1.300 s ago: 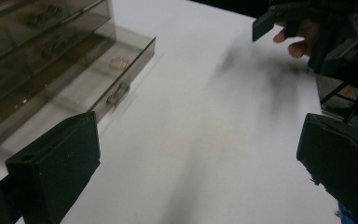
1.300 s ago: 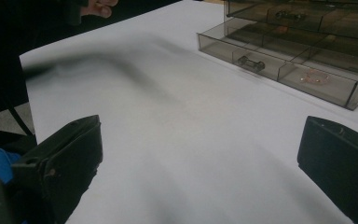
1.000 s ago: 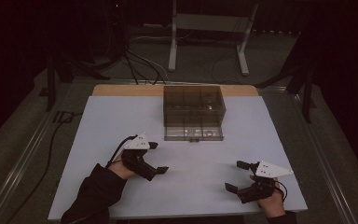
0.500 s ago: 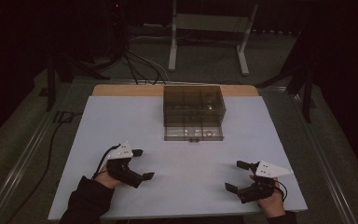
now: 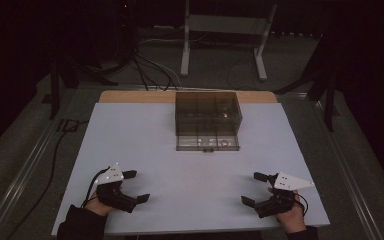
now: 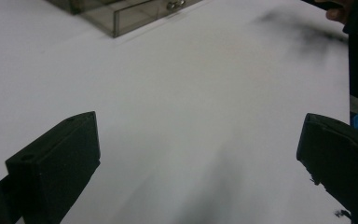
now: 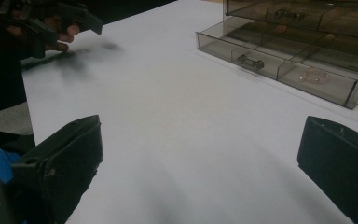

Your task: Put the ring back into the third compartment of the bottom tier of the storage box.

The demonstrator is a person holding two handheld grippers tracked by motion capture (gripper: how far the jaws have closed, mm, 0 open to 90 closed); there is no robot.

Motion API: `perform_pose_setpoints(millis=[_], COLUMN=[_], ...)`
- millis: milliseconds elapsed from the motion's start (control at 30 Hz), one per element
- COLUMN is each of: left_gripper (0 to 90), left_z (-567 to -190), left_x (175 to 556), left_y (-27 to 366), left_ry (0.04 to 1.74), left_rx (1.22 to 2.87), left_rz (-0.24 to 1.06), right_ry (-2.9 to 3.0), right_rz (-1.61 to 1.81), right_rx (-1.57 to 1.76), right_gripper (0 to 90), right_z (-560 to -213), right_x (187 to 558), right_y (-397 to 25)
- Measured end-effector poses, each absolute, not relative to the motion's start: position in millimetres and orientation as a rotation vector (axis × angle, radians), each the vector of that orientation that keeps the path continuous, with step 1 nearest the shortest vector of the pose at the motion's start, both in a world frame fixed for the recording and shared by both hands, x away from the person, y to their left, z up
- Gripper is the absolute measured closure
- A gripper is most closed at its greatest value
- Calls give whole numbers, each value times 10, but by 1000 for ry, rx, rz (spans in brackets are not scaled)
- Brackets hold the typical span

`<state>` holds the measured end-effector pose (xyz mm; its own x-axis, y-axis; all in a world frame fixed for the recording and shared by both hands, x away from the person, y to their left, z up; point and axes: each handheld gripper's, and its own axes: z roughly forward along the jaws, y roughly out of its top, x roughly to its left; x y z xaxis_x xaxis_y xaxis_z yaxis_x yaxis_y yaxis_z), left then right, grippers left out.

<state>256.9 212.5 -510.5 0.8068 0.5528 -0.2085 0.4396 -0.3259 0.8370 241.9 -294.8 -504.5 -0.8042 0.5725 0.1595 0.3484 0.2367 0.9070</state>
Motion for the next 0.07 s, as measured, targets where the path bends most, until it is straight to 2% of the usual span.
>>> perform_pose_setpoints(millis=[67], left_gripper=[5], left_z=[-5123], left_x=[2558], left_y=[2162], left_ry=[763], left_rx=[1960], left_rz=[138], right_ry=[2302], right_rz=[1600], right_rx=[871], right_gripper=[0], right_z=[-5047], right_x=[2420], right_y=[-2943])
